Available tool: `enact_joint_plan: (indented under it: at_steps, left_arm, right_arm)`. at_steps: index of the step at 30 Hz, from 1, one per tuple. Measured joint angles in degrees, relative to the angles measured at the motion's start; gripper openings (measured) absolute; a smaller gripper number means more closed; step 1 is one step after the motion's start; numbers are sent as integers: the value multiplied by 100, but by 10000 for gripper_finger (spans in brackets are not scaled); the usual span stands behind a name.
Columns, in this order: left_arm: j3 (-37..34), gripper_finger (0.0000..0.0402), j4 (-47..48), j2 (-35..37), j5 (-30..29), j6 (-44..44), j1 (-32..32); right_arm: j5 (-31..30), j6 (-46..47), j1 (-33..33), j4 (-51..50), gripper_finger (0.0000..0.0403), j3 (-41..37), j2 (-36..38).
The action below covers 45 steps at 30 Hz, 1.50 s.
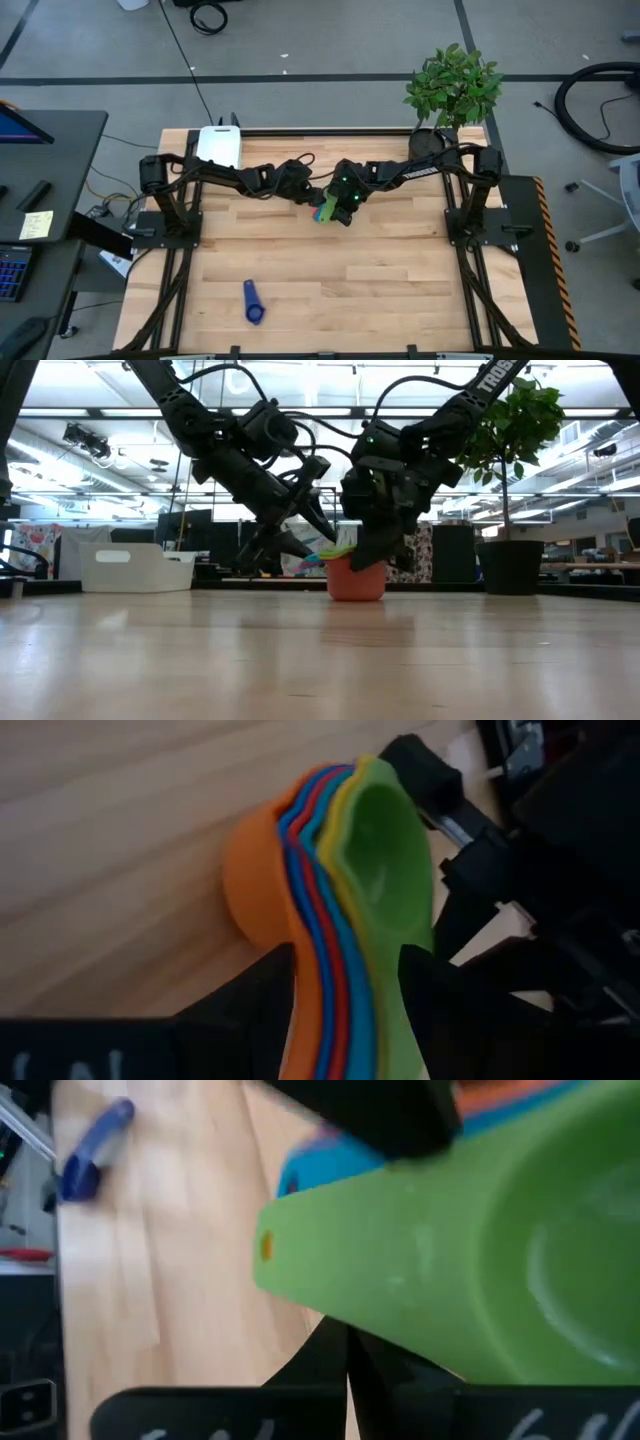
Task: Nest measuring cups in basket
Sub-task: Adjust the measuring cups, then stack the dark blue measuring cup on top of the green measuring cup
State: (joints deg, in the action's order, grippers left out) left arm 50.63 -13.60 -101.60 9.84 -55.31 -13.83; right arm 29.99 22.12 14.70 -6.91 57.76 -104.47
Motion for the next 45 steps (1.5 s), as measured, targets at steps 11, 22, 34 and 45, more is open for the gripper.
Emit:
enact_joint_plan:
  at_steps: [11, 22, 34, 45]
  left_arm:
    - [0, 185, -16, 0, -236, -29, 99]
    - [-4, 185, 1268, 768, -212, 514, -301]
    - [4, 185, 3832, 3336, 335, 731, 810]
    - [7, 185, 4313, 3684, -1308, -2380, 3615]
  right_arm:
    - [225, 23, 15, 43, 4, 2, 1]
    - [282, -333, -9, -357, 4, 2, 936]
    - [-1008, -1322, 45, -1539, 4, 2, 2955]
    - [-1387, -1519, 76, -2119, 4, 2, 3401]
